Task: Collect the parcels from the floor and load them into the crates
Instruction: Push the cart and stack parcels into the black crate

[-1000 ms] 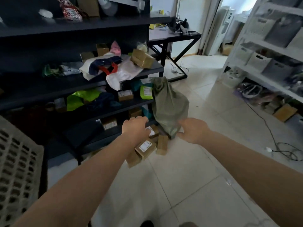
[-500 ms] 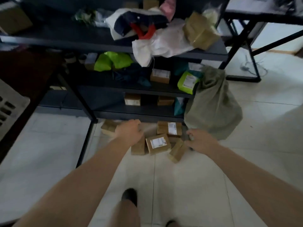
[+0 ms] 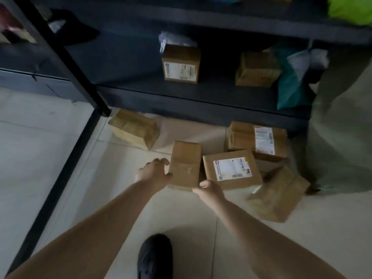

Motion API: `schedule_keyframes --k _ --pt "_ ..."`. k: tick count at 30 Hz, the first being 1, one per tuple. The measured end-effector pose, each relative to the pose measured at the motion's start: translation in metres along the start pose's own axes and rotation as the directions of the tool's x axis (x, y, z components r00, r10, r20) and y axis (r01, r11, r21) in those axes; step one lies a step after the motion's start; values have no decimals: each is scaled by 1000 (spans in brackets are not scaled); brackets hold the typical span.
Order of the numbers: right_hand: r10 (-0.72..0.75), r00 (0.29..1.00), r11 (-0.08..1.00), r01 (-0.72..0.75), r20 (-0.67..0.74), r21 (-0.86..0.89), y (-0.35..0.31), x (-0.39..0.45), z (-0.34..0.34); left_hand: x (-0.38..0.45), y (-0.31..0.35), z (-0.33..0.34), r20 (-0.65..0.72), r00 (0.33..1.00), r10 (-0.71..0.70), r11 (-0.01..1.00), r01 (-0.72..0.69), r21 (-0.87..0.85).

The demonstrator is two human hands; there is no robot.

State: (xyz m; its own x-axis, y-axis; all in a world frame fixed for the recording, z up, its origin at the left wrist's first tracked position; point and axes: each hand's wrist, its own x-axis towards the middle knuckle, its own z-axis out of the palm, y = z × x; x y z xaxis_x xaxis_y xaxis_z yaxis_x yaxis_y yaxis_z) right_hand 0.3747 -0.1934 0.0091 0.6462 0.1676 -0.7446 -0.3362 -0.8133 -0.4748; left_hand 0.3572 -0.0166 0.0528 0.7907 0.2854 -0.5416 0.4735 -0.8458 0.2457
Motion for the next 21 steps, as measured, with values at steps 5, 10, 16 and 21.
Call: schedule_keyframes --k 5,10,16,21 --pt "6 995 954 24 -97 300 20 76 56 61 -32 69 71 993 -89 976 101 -193" --pt "-87 989 912 126 -117 389 23 108 61 92 -27 106 134 990 46 912 13 -409" --pt "-197 926 948 263 -321 178 4 101 80 86 -23 92 171 984 -46 568 167 -806" --pt "-436 857 889 362 -274 -281 -5 61 102 69 -24 95 238 955 -179 464 295 -835"
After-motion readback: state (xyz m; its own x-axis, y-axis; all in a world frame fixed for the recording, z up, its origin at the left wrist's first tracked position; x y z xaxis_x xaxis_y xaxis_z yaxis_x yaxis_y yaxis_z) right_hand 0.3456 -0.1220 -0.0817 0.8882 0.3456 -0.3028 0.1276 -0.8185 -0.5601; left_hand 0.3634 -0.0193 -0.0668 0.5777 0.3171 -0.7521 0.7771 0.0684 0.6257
